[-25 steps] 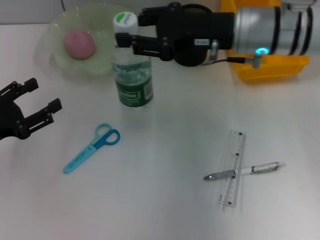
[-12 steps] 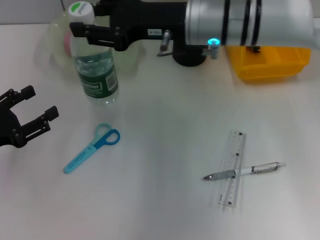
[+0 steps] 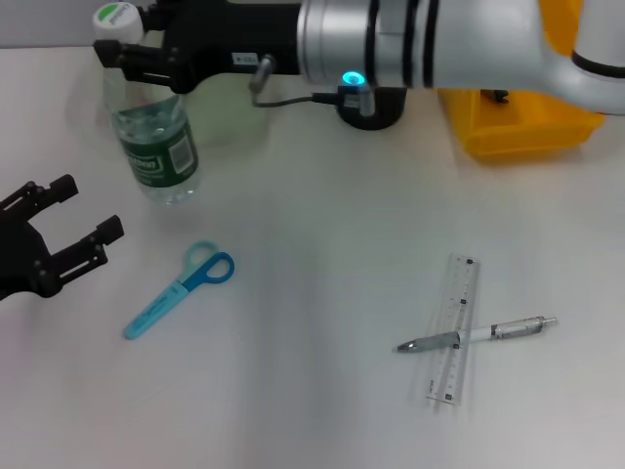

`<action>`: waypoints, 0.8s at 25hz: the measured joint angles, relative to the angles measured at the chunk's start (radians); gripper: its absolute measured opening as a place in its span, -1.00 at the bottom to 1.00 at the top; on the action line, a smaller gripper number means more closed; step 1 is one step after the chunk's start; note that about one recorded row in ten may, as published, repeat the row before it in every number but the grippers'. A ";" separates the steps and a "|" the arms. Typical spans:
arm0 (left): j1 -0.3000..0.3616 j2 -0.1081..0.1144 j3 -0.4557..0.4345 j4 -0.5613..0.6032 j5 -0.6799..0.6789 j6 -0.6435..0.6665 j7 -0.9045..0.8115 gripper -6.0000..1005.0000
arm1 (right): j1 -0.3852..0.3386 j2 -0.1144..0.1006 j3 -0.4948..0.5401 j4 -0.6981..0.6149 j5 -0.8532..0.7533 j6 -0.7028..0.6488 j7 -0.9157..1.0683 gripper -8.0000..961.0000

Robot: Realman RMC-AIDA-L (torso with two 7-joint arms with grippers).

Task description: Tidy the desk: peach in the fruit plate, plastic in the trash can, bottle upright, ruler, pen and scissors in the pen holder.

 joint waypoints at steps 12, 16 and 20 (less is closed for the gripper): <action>-0.006 -0.030 0.000 -0.011 -0.001 -0.020 0.042 0.57 | 0.030 0.000 -0.170 -0.002 0.162 0.169 0.002 -0.07; -0.016 -0.037 0.005 -0.011 -0.001 -0.024 0.042 0.57 | 0.021 0.000 -0.177 0.004 0.174 0.188 0.002 -0.07; -0.027 -0.046 0.007 -0.011 -0.001 -0.025 0.042 0.57 | 0.020 0.000 -0.177 0.015 0.175 0.197 0.002 -0.07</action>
